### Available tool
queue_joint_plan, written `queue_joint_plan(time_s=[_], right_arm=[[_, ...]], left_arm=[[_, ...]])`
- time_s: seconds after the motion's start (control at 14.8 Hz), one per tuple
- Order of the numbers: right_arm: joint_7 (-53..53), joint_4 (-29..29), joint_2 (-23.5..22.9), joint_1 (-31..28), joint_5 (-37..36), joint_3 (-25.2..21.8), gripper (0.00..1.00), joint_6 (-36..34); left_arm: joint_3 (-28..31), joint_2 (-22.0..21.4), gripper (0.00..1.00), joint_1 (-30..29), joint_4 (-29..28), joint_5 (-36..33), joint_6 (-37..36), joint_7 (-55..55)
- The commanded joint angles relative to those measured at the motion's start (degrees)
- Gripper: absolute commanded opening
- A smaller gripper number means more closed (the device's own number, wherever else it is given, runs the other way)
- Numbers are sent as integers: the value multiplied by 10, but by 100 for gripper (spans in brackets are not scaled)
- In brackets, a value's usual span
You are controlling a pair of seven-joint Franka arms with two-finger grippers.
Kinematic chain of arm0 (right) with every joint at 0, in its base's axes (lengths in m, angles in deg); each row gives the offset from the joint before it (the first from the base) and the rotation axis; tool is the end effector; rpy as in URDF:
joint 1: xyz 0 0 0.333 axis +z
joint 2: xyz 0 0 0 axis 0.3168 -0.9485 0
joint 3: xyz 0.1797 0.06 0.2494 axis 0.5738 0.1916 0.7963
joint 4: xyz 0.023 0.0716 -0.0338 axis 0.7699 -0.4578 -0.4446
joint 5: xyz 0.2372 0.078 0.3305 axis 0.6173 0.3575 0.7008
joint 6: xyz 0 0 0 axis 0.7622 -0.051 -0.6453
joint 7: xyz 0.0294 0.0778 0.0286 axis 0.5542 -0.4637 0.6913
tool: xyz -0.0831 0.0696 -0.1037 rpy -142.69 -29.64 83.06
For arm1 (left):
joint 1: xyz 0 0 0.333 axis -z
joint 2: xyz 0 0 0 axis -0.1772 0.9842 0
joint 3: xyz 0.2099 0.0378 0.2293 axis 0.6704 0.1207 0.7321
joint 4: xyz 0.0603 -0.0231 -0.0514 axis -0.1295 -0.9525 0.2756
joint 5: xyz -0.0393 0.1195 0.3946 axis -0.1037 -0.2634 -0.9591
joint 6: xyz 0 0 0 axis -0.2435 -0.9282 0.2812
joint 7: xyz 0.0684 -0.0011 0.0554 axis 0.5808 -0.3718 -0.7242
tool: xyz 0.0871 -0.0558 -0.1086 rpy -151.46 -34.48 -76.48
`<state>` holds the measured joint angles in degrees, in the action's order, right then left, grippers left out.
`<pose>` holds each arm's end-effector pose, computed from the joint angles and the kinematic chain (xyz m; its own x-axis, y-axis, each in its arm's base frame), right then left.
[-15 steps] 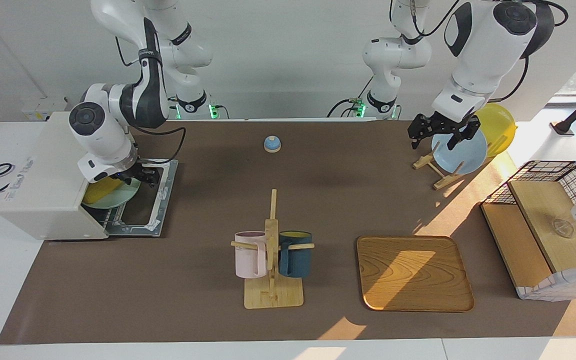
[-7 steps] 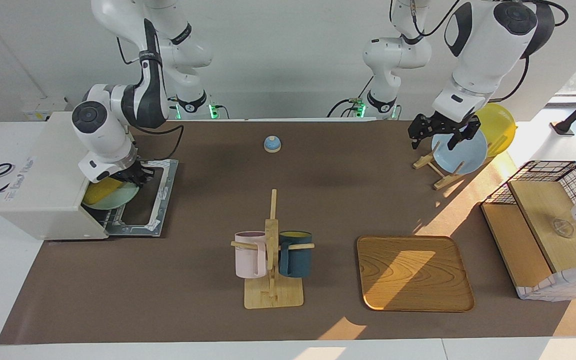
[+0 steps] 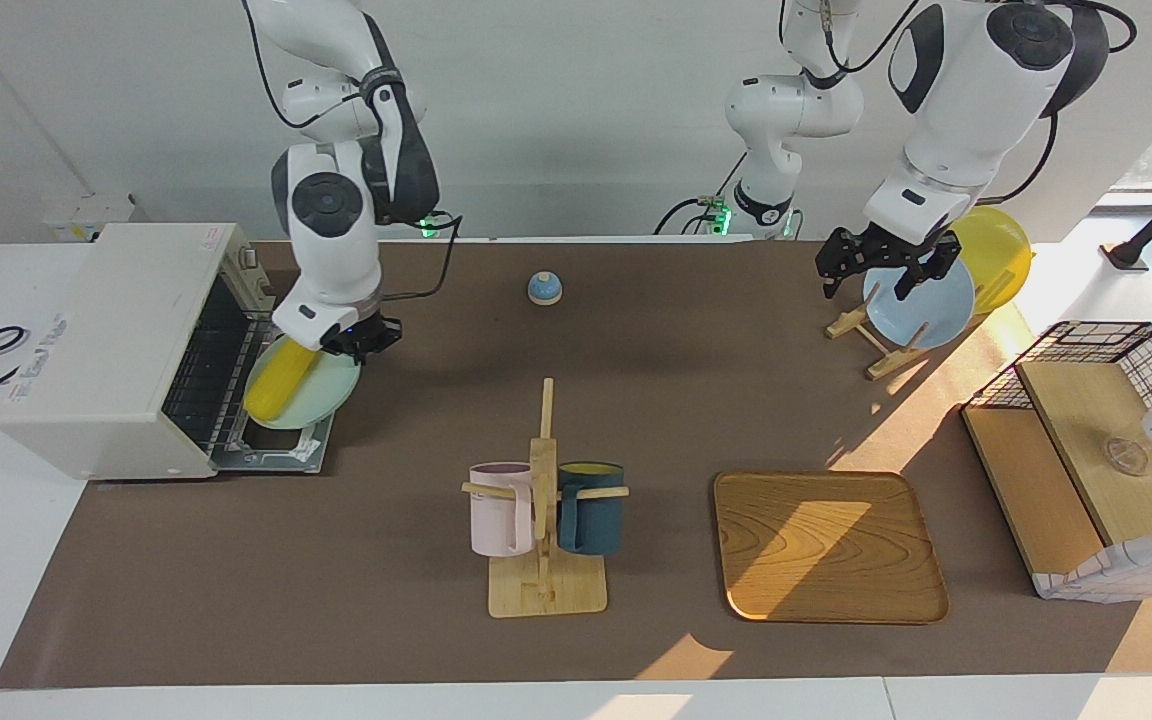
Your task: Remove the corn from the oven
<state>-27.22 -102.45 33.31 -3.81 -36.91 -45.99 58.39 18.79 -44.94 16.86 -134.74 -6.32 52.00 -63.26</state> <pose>0.5457 0.1334 0.3628 0.9774 0.1444 -0.1546 0.1735 -0.9653 0.1951 0.5564 -0.1171 0.5351 0.9916 -0.1275 -0.0225 -0.1275 -0.9918 0.0016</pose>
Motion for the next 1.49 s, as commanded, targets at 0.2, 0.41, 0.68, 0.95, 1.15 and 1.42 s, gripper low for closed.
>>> queue_joint_plan(time_s=[0.2,0.41,0.68,0.95,1.15,1.42], right_arm=[[-206,240,-172,159,-16,2,0,-140],[-294,306,-246,194,11,4,0,-127],[-341,236,-247,203,60,18,0,21],[-348,231,-246,198,97,18,28,42],[-340,269,-246,194,84,16,55,10],[-249,278,-214,145,38,13,48,-57]], left_arm=[[0,-12,100,3,-10,-8,-1,1],[1,-12,100,2,-10,-8,3,0],[1,-11,100,-1,-10,-8,8,-2],[0,-11,100,3,-11,-8,18,-2],[-1,-11,100,8,-13,-8,30,1],[-6,-11,100,30,-23,-6,59,5]])
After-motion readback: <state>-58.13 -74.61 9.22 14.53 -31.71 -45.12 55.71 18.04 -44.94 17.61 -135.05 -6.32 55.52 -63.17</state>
